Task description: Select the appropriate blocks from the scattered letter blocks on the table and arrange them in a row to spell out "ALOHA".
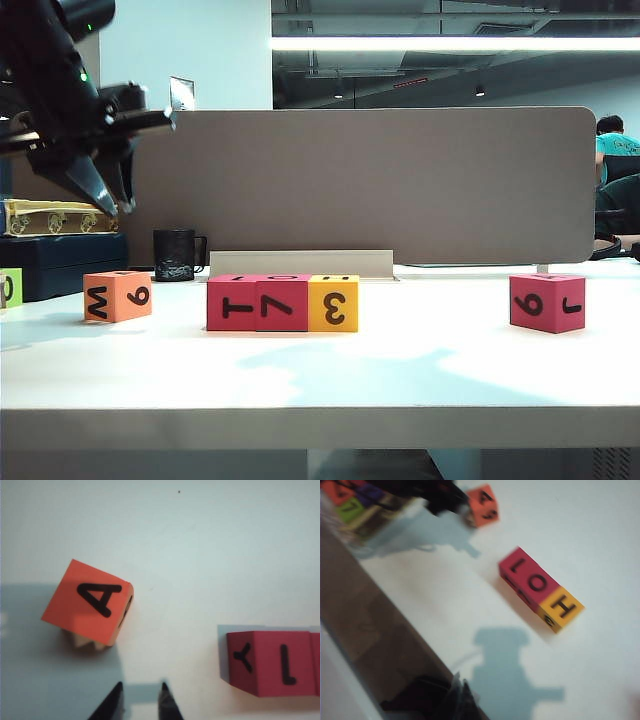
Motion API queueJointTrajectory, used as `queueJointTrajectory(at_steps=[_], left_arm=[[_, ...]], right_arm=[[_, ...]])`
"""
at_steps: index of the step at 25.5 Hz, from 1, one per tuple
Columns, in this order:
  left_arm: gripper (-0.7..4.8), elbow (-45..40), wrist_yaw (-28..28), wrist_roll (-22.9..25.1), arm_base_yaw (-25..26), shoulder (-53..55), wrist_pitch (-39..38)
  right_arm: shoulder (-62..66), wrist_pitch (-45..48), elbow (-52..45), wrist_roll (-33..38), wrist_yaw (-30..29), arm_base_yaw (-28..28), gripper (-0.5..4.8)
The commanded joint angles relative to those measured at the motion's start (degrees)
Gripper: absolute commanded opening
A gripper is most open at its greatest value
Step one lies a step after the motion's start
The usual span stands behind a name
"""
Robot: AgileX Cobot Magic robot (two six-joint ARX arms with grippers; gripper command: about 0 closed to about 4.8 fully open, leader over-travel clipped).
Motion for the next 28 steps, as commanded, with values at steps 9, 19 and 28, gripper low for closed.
queueJointTrajectory(at_steps=[9, 19, 28], left_arm=[[-0.06, 0.1, -0.7, -1.0, 0.0, 4.1, 4.2], [-0.06, 0.1, -0.4, -0.7, 0.0, 7.7, 10.5], [2.08, 0.9, -9.9, 10.0, 0.2, 7.8, 9.6]], right_arm=[[-4.4, 2.2, 0.2, 0.7, 4.2, 5.3, -0.01], [-4.3, 1.4, 0.2, 1.3, 4.7, 5.3, -0.01], [-4.3, -1.7, 0.2, 1.7, 5.0, 5.3, -0.01]])
